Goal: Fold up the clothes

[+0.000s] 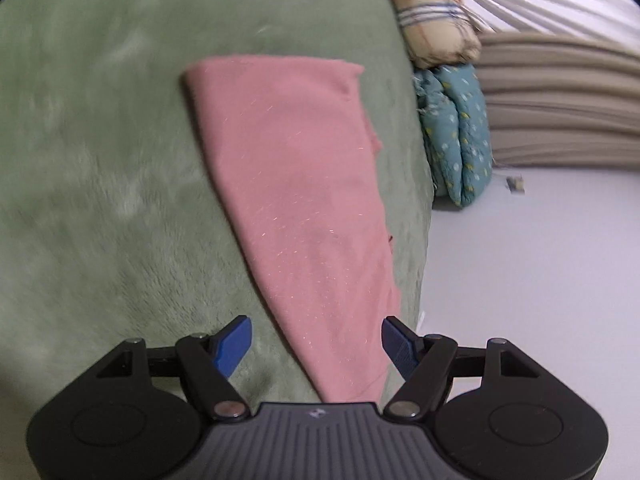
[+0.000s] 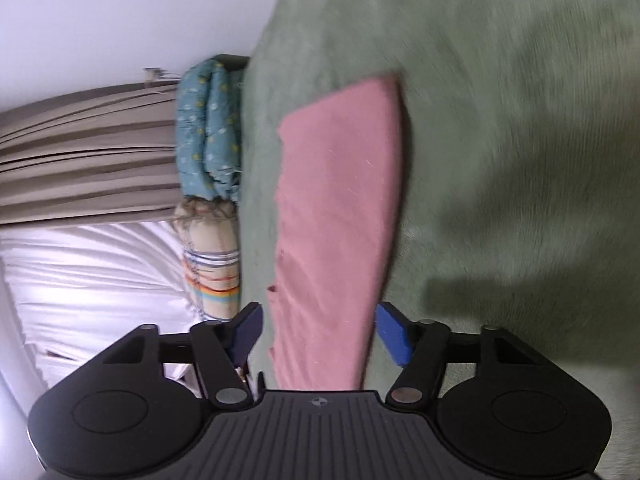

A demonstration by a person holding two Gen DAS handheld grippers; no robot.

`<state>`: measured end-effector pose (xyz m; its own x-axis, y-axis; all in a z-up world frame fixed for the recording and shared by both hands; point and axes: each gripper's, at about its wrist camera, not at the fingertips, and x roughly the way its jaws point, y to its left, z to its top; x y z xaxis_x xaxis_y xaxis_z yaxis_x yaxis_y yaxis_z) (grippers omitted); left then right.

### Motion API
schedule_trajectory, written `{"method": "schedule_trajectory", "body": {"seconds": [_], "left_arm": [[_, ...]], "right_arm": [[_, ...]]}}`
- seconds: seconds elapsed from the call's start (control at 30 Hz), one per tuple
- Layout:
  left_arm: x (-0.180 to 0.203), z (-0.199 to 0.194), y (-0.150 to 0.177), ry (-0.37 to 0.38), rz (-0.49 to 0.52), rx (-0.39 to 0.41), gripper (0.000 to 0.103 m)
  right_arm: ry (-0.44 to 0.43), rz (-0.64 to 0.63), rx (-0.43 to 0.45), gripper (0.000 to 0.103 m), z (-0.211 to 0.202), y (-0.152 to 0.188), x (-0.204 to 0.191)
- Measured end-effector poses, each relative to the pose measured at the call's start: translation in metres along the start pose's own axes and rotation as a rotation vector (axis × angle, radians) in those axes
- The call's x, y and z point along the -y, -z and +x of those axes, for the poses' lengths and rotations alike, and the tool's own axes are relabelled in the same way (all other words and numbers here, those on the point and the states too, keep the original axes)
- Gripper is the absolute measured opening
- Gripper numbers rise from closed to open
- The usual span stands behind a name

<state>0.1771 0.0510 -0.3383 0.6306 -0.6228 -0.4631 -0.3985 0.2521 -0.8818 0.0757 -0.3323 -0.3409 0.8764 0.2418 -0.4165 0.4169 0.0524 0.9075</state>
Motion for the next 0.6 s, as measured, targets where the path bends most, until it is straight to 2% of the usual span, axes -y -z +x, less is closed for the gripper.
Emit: {"method": "schedule_trajectory", "body": {"seconds": [0.2,0.27,0.33,0.4,0.5,0.6], "left_arm": [[-0.002,0.03,-0.005,0.027,-0.041,-0.024,0.07],[-0.001,0.044,-0.005,0.05,-0.048,-0.047,0.07],[0.0,0.054,-0.005,0.058,-0.045,-0.059,0.07],[0.003,0.065,-0.005,0.067,-0.026,-0.074,0.07],[0.007,0.081,-0.003,0.078,-0.007,-0.1,0.071],[0.008,0.09,-0.001,0.076,-0.026,-0.087,0.07]], "right_arm": [[0.069,-0.079,-0.003,0.057,0.039,0.005,-0.016],[0.081,-0.101,-0.011,0.05,0.051,0.002,-0.02],[0.12,-0.103,-0.047,0.006,0.064,-0.001,-0.019],[0.089,0.0,-0.056,0.006,0.062,-0.005,-0.01],[0.035,0.049,-0.062,0.005,0.053,-0.005,-0.011],[-0.002,0.086,-0.069,0.005,0.052,-0.006,-0.016]]}}
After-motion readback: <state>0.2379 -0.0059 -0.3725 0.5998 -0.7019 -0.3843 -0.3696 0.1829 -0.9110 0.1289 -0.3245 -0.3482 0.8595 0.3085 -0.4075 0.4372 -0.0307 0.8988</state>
